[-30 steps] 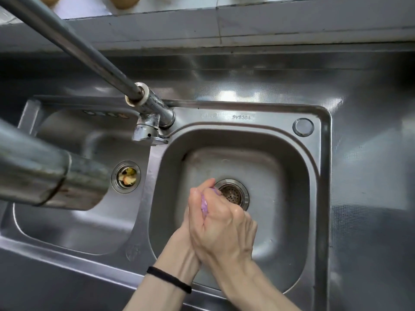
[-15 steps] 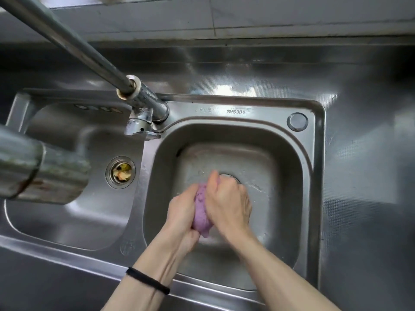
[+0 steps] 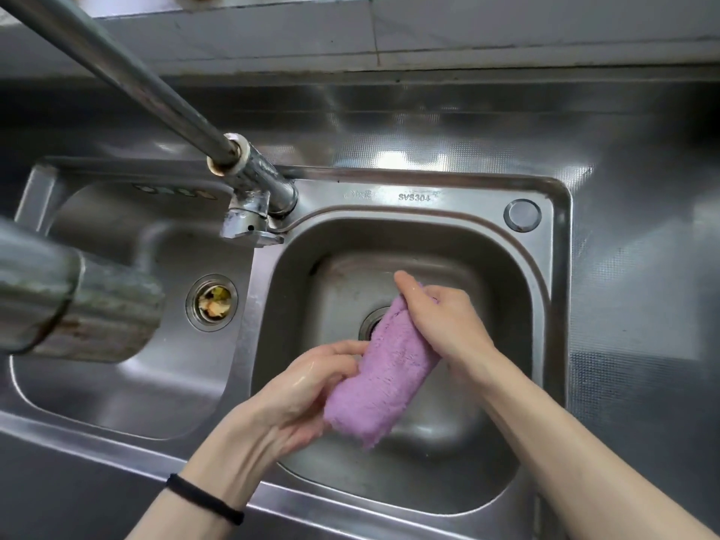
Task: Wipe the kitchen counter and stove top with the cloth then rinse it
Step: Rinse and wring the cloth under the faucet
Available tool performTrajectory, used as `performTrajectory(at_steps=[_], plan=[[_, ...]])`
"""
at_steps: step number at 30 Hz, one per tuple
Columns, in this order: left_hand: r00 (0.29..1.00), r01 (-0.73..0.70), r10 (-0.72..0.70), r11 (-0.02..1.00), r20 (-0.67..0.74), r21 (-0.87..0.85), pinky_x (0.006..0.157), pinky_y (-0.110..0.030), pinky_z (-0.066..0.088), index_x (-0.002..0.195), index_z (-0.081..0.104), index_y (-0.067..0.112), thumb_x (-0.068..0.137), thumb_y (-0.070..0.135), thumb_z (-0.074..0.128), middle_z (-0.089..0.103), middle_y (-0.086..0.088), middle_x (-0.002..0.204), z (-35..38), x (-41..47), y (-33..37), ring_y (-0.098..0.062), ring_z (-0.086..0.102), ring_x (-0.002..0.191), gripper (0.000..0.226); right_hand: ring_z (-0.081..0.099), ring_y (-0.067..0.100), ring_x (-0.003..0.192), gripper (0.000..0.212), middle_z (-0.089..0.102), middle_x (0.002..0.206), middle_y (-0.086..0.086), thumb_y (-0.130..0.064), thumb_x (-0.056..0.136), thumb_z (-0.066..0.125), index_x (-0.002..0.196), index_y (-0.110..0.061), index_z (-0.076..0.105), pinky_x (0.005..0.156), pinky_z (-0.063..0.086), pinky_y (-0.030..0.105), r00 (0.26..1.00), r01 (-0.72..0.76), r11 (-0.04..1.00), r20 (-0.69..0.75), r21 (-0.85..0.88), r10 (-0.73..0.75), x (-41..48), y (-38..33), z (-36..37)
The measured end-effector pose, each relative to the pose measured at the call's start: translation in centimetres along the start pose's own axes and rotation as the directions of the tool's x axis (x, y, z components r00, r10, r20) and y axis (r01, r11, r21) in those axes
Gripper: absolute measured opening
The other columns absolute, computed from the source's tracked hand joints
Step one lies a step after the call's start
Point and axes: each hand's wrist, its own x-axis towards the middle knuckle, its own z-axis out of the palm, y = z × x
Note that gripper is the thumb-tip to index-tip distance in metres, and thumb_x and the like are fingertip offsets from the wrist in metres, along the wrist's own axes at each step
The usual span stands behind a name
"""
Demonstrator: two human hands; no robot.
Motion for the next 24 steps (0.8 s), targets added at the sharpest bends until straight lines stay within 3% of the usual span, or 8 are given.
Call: performTrajectory(at_steps=[2,4,6,8,12,16,19,24], plan=[[0.994,0.051,-0.058,0.996,0.096,0.069,0.043,-0.02,0.042,0.113,0.064,-0.011,0.058,-0.002,0.052,0.057,-0.017,0.085,0.5,-0.3,0.4,-0.015,0.052,0.052,0.056,0.06,0.02,0.063,0.049,0.059,0.059,-0.002,-0.064,0.088,0.063,0.066,-0.021,0.055,0.065,0.049,0.032,0.998,-0.023,0.999,0.057,0.028,0.022,-0.3,-0.5,-0.2],[0.982,0.108,-0.121,0.989,0.143,0.096,0.044,-0.022,0.028,0.102,0.061,-0.004,0.052,0.006,0.056,0.045,-0.012,0.079,0.6,-0.4,0.2,-0.015,0.04,0.052,0.051,0.048,0.014,0.053,0.042,0.051,0.055,-0.006,-0.06,0.086,0.066,0.069,-0.024,0.054,0.055,0.039,0.025,0.991,-0.046,0.998,0.128,0.04,0.041,-0.7,-0.9,-0.4],[0.967,0.175,-0.178,0.984,0.183,0.034,0.063,-0.031,0.04,0.096,0.069,0.0,0.054,0.013,0.065,0.057,-0.015,0.089,0.5,-0.3,0.0,-0.024,0.053,0.072,0.044,0.048,0.017,0.056,0.038,0.053,0.059,0.001,-0.059,0.083,0.07,0.076,-0.023,0.06,0.059,0.041,0.028,0.977,-0.061,0.996,0.207,0.072,0.045,-1.1,-1.2,-0.9],[0.954,0.192,-0.195,0.981,0.227,0.035,0.086,-0.037,0.053,0.103,0.079,0.003,0.067,0.017,0.07,0.072,-0.017,0.104,0.4,-0.4,-0.2,-0.029,0.069,0.091,0.04,0.05,0.021,0.066,0.039,0.056,0.068,0.008,-0.057,0.081,0.075,0.085,-0.019,0.068,0.067,0.042,0.036,0.961,-0.056,0.994,0.274,0.094,0.029,-1.4,-1.5,-1.7],[0.984,0.124,-0.143,0.978,0.107,0.167,0.073,-0.031,0.06,0.085,0.084,0.011,0.06,0.03,0.077,0.076,-0.01,0.083,0.6,-0.3,-1.0,-0.018,0.071,0.069,0.032,0.06,0.017,0.07,0.038,0.068,0.079,0.008,-0.041,0.083,0.082,0.094,-0.006,0.075,0.074,0.061,0.041,0.941,-0.067,0.996,0.337,0.061,0.043,-1.3,-1.6,-2.8],[0.989,0.116,-0.125,0.987,0.077,0.113,0.077,-0.042,0.059,0.11,0.076,0.002,0.073,0.03,0.072,0.075,-0.024,0.111,1.1,0.0,-1.6,-0.03,0.065,0.073,0.046,0.076,0.026,0.083,0.029,0.079,0.086,0.006,-0.04,0.08,0.085,0.09,-0.015,0.074,0.086,0.062,0.054,0.986,0.042,0.997,0.167,-0.067,-0.03,-0.8,-1.3,-2.9],[0.98,0.185,-0.188,0.981,0.067,0.059,0.084,-0.05,0.06,0.115,0.066,0.0,0.085,0.036,0.075,0.072,-0.024,0.099,1.4,0.3,-2.2,-0.035,0.068,0.084,0.047,0.071,0.025,0.093,0.03,0.074,0.087,-0.006,-0.054,0.075,0.081,0.089,-0.029,0.07,0.085,0.058,0.042,0.988,0.132,0.963,-0.052,-0.233,-0.148,-1.2,-1.0,-2.5],[0.972,0.229,-0.236,0.941,0.003,-0.25,0.077,-0.057,0.061,0.117,0.066,-0.001,0.08,0.039,0.073,0.067,-0.022,0.088,2.2,0.9,-2.3,-0.039,0.073,0.087,0.056,0.065,0.021,0.087,0.034,0.068,0.087,-0.012,-0.057,0.078,0.078,0.097,-0.036,0.059,0.074,0.054,0.04,0.872,0.298,0.877,-0.266,-0.377,-0.41,-3.6,-0.6,-1.9]])
